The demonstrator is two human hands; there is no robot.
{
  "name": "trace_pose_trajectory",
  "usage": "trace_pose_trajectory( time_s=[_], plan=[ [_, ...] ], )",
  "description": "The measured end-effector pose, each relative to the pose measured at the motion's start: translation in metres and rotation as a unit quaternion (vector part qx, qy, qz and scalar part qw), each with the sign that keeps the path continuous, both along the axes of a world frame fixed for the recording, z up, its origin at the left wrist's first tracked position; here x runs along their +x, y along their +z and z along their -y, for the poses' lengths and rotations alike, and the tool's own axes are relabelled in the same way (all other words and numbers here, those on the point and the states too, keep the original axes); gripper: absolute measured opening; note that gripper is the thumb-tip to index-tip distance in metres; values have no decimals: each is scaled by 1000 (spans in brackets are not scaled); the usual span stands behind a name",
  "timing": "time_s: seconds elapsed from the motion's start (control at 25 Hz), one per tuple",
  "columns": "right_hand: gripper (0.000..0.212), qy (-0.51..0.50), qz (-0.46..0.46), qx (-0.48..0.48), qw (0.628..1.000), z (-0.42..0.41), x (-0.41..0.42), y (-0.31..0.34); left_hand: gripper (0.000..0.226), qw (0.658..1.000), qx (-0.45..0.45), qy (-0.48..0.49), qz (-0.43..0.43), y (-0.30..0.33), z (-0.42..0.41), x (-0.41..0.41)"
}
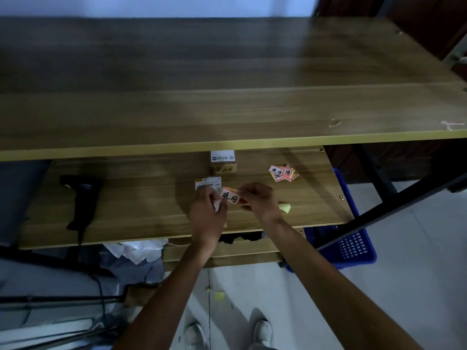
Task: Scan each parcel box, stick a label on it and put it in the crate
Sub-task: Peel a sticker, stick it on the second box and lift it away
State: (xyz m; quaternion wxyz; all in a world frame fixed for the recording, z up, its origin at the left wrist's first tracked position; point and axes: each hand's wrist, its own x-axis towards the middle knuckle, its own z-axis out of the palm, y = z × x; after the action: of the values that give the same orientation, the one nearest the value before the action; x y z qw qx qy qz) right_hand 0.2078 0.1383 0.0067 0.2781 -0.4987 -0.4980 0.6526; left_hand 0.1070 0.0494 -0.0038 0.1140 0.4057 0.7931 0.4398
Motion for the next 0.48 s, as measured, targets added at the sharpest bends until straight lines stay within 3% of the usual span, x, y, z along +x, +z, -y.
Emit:
trace_pose_trajectory(
  time_s=[0.2, 0.48],
  plan=[
    [18, -7, -43, -74, 996, 40, -25, 15, 14, 994, 2, -24, -104, 5, 34, -19],
    [7, 13, -82, -85, 993, 71, -53, 16, 8, 997, 51, -6, -51, 8, 58, -50]
  ],
)
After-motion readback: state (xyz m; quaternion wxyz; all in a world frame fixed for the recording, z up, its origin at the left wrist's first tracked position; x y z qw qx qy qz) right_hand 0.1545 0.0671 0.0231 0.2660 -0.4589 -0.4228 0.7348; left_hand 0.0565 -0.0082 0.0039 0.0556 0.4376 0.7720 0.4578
